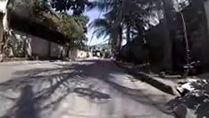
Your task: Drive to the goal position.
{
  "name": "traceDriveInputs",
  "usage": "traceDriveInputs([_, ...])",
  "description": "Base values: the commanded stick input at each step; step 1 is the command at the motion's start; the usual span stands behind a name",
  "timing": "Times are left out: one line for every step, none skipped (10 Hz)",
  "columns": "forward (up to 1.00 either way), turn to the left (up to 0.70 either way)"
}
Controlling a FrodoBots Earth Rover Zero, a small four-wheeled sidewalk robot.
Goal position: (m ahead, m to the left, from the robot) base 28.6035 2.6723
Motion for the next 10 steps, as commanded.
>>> traceDriveInputs([1.0,0.0])
traceDriveInputs([1.0,0.0])
traceDriveInputs([1.0,0.0])
traceDriveInputs([1.0,0.0])
traceDriveInputs([1.0,0.0])
traceDriveInputs([1.0,0.0])
traceDriveInputs([1.0,0.0])
traceDriveInputs([1.0,0.0])
traceDriveInputs([1.0,0.0])
traceDriveInputs([1.0,0.0])
